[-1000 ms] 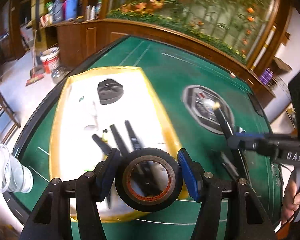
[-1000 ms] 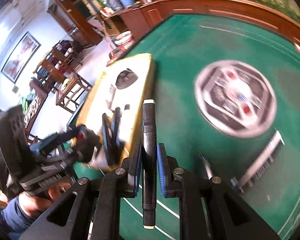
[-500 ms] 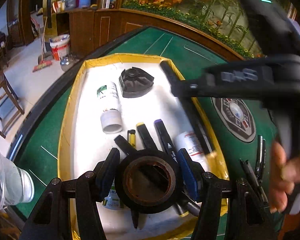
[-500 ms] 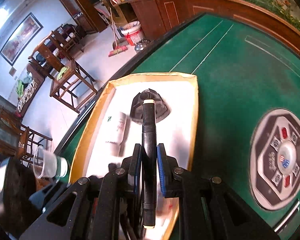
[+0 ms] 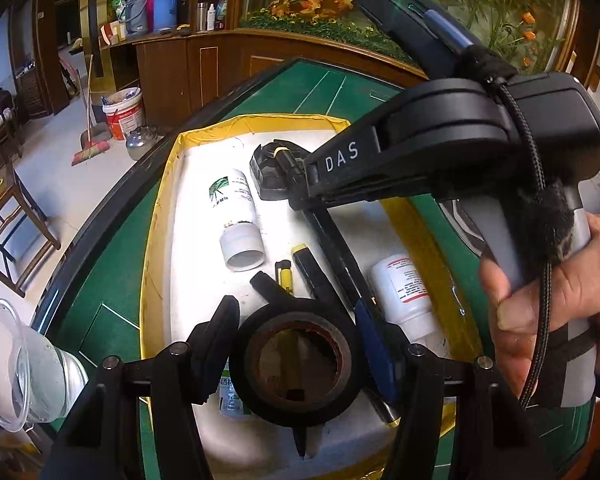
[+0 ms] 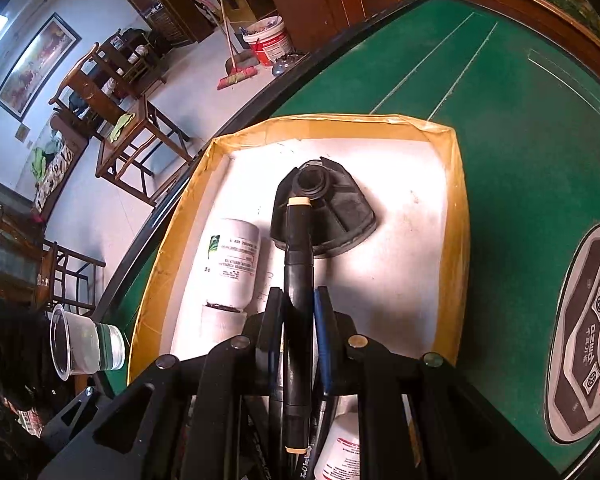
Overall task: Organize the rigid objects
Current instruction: 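Carry the tape roll and black marker into the white tray and release both, then move both grippers back over the remaining pens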
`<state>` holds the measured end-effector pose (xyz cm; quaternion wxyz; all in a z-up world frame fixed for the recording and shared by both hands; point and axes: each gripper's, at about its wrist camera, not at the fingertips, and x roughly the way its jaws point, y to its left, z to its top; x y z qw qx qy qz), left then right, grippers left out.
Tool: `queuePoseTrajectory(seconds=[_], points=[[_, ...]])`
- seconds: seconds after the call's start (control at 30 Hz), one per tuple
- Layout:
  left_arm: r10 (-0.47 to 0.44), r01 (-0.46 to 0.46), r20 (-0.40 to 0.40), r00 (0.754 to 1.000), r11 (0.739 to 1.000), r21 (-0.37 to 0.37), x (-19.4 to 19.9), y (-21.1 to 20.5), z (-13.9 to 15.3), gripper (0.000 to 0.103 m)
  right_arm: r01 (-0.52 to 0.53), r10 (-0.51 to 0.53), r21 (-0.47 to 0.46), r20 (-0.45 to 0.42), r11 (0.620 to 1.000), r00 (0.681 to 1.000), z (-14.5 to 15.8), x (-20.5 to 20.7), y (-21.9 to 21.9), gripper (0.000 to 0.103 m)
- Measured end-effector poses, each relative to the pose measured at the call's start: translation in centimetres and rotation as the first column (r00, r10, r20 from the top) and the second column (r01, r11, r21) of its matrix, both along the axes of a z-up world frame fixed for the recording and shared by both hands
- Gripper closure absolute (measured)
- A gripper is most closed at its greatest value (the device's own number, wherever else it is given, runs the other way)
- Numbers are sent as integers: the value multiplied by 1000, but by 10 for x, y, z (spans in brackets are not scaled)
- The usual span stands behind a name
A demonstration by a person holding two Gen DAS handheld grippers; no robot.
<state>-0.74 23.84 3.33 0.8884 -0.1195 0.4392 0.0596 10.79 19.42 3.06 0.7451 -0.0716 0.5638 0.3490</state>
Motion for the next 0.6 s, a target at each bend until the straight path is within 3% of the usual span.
queuePoseTrajectory(seconds=[0.27, 0.6], points=[[-21, 21, 2, 1000, 1000, -13, -2, -4, 2, 38, 10, -10, 2, -3, 1000, 1000, 2, -8, -2, 88], [-21, 23, 35, 999, 999, -44, -20, -3, 17, 21, 32, -33, 35, 30, 999, 999, 27, -27, -19, 80]])
